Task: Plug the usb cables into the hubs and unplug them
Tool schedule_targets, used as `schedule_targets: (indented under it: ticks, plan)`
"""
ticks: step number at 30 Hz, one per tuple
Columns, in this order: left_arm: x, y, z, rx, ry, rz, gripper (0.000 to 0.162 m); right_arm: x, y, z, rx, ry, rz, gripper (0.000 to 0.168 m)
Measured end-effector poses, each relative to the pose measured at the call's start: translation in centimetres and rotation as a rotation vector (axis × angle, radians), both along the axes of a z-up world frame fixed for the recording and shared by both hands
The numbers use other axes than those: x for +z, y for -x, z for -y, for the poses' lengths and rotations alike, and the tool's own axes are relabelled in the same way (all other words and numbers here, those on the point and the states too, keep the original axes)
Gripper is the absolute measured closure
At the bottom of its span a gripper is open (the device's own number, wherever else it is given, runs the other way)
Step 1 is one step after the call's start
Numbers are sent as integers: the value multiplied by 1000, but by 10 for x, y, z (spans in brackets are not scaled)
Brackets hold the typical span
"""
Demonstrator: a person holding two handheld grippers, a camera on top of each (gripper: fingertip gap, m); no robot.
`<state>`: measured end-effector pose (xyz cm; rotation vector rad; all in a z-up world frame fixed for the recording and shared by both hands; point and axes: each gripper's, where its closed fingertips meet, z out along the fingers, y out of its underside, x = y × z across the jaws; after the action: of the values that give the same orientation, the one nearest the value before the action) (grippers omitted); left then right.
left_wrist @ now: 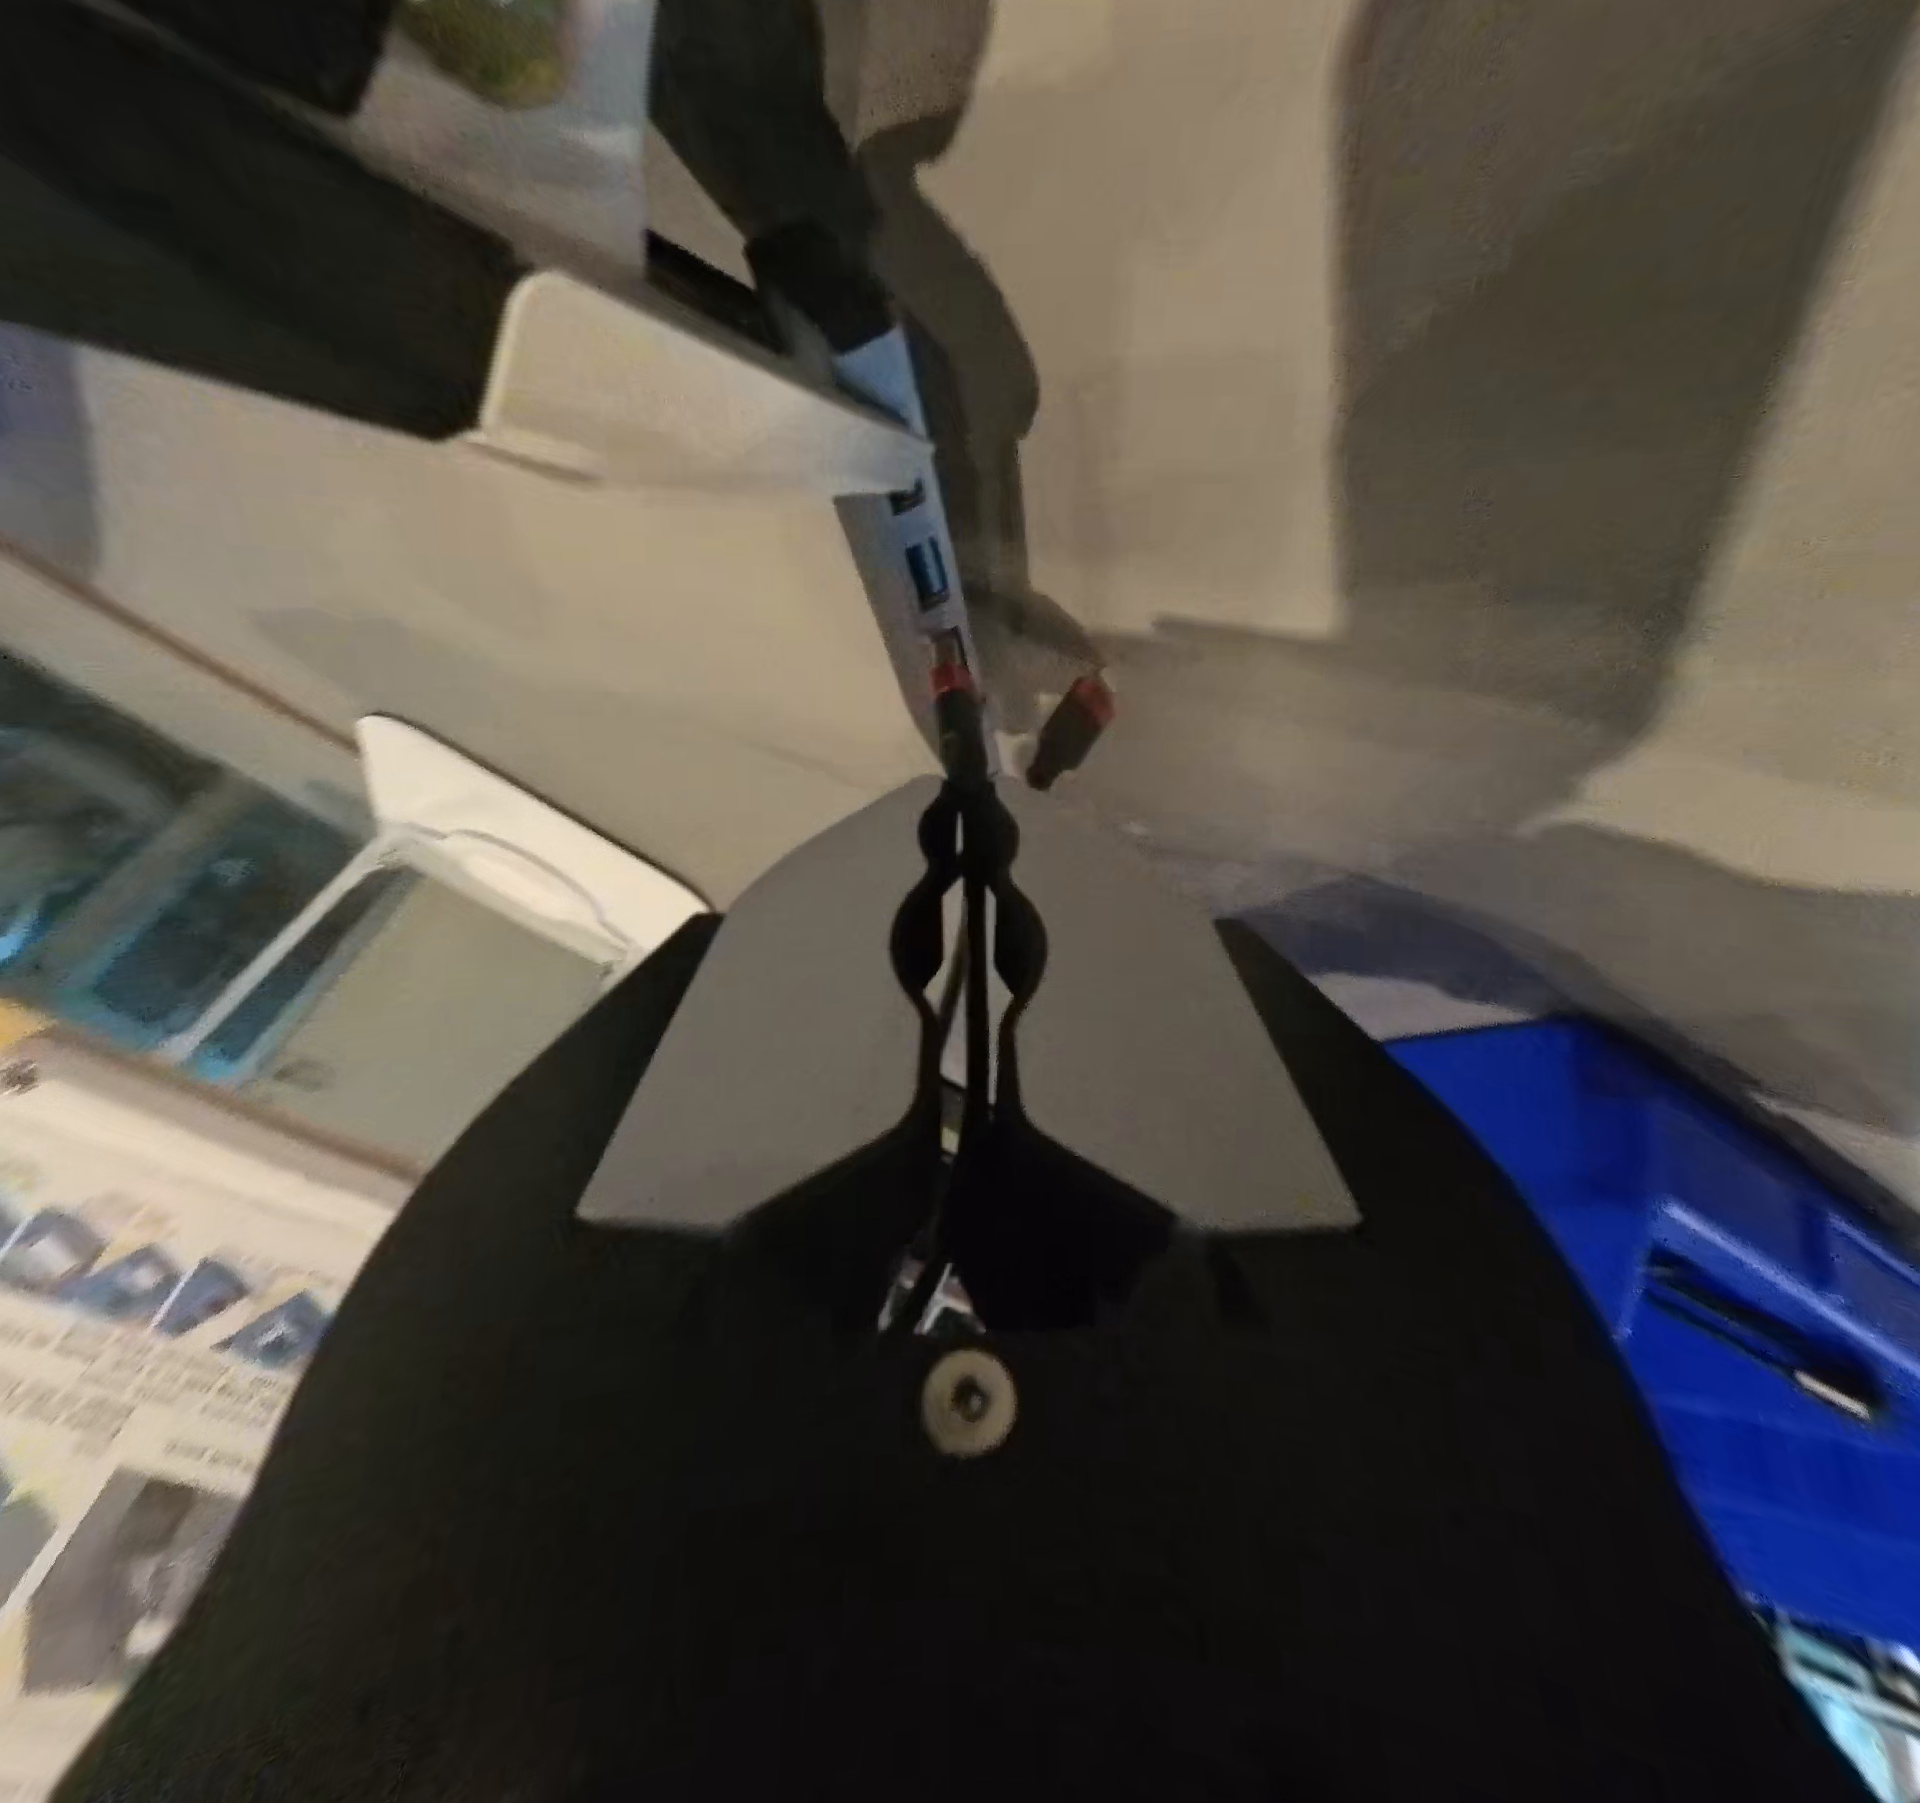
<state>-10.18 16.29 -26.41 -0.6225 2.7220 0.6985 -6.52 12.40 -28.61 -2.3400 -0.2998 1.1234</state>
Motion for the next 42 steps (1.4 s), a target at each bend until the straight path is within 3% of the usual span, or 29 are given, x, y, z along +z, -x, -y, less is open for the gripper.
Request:
schedule_targets:
  ticks: [8, 10, 14, 17, 24, 28, 38, 42]
  plan:
    - [6, -6, -7, 146, 127, -194, 158, 11, 0, 4, 52, -89, -9, 135]
    - [6, -5, -10, 178, 138, -224, 158, 25, -3, 6, 70, -162, -51, 125]
    - [5, -9, -15, 200, 160, -230, 158, 36, -21, 5, 49, -364, 52, 117]
    - [6, -11, -16, 217, 180, -231, 157, 25, -22, 3, 64, -443, 200, 119]
    - [5, -10, -16, 217, 192, -214, 159, -2, -12, -5, 84, -410, 359, 127]
    - [6, -8, -16, 217, 182, -208, 158, -10, -8, -5, 92, -377, 366, 153]
    - [9, -10, -17, 170, -8, -293, 158, -10, -6, -7, 74, -396, 394, 156]
    - [9, -11, -17, 182, -10, -310, 159, -10, -6, -7, 73, -398, 395, 156]
